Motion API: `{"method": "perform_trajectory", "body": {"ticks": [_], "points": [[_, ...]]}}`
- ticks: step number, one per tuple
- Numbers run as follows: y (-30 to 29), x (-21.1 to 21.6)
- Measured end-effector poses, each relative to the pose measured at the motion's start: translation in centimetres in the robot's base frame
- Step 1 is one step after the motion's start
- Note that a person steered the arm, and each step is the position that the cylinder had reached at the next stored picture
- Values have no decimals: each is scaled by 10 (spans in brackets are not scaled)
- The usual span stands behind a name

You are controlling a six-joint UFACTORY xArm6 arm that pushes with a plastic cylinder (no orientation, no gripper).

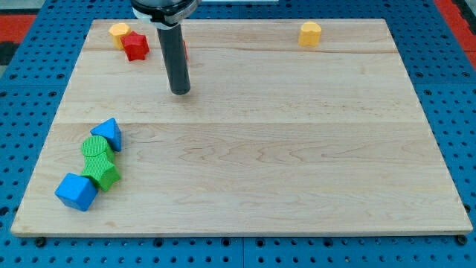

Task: Keep your arm below the red star

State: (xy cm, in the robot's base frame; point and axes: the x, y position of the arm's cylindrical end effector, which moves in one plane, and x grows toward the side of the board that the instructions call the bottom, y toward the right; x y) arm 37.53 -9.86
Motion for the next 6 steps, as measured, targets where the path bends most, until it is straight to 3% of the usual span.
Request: {"method": "perform_trajectory", "body": {"ticks": [1, 2, 3, 5, 6], "points": [[0, 0], [-51, -2], [-64, -4], [-59, -9], [-56, -32]]}}
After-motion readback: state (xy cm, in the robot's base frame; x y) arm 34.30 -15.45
